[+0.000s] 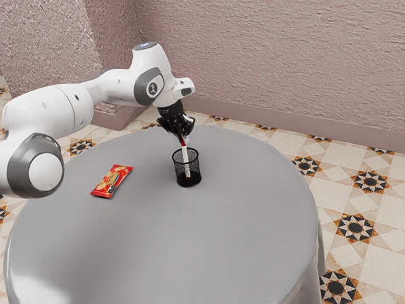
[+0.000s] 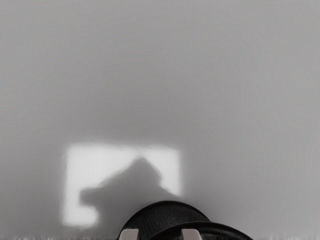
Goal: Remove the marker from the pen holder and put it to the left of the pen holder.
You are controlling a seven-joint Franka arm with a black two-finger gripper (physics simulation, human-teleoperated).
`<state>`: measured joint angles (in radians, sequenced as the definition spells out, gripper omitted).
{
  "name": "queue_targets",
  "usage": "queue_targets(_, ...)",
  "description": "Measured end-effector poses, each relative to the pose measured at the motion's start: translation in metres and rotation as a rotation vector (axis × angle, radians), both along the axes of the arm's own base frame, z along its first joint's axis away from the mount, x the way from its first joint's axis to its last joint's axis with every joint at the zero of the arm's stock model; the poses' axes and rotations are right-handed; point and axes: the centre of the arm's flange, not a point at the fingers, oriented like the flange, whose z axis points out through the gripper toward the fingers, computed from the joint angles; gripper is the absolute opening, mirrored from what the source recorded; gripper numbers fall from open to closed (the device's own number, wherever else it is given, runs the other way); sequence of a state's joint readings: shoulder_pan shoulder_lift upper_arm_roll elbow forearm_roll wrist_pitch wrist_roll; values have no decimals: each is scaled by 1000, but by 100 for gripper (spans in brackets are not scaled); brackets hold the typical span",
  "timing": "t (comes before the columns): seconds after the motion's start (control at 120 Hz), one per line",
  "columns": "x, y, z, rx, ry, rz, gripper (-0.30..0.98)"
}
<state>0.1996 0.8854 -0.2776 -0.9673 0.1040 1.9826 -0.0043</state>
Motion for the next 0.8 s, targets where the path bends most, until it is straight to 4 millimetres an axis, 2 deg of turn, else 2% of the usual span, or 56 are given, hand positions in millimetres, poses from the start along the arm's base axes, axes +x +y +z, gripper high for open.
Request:
queue_targets(0.2, -1, 1, 0, 9, 8, 2, -5)
queue_targets(0.383, -5, -1, 20, 20, -8, 1, -8)
queue_targets(0.5, -14, -12, 50, 33, -26, -13, -9)
queue_targets(0.683, -53, -23, 119, 86, -50, -29, -10)
queue_targets(0.8, -80, -7, 154, 119, -52, -3, -10)
